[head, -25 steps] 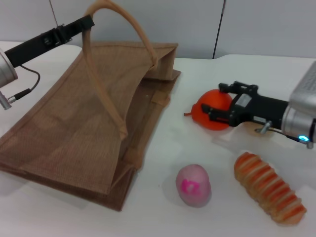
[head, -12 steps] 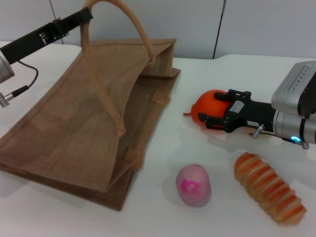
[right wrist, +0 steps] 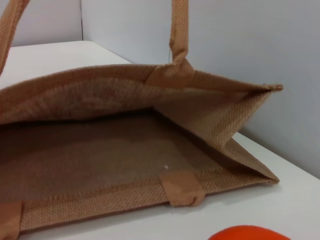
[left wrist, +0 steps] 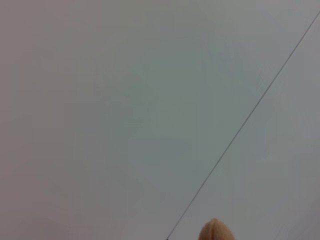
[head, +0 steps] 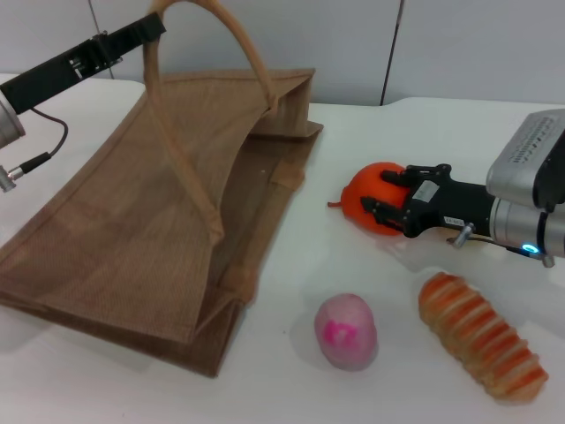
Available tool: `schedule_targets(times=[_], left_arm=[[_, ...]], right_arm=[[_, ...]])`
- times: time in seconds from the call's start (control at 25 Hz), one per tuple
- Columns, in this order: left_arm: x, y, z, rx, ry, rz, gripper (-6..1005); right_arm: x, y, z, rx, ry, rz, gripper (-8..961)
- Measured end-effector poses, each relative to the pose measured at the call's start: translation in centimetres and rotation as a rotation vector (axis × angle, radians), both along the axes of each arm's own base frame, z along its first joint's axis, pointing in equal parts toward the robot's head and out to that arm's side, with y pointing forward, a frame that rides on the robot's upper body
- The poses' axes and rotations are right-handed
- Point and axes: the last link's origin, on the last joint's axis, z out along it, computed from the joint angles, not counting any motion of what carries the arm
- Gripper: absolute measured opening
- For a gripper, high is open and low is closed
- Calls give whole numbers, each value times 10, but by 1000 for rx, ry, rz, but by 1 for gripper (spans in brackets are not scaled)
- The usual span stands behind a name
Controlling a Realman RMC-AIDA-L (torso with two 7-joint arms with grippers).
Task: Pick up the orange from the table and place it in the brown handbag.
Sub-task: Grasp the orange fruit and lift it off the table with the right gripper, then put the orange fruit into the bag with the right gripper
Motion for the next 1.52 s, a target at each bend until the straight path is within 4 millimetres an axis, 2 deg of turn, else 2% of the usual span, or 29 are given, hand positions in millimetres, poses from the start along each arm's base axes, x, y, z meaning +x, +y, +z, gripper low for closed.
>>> schedule_targets(times=[0.12,0.4,0.68,1.12,1.24,1.32,1.52], left_arm=[[0,0,0,0,0,0,124],[0,0,0,2,1,0,123],[0,0,0,3,2,-1,123],[8,-3,0,-14,-18,-49,123],[14,-3,-2,-23,-43,-74,123],[20,-3,-4,-31,-62,-100,123],[35,3,-11,-59,-78,-140,122]], right_arm=[[2,1,1,7,-3,-8,479],[6,4,-1,30,-37,-33,398],[2,0,-3,23,-21,6,326],[-25,-18,1,-55,141,181,233],[-33,-17,-1,-69,149,207,211],[-39,-16,-3,-76,146,229,163],[-56,-15,-11,-98,152,281,144]])
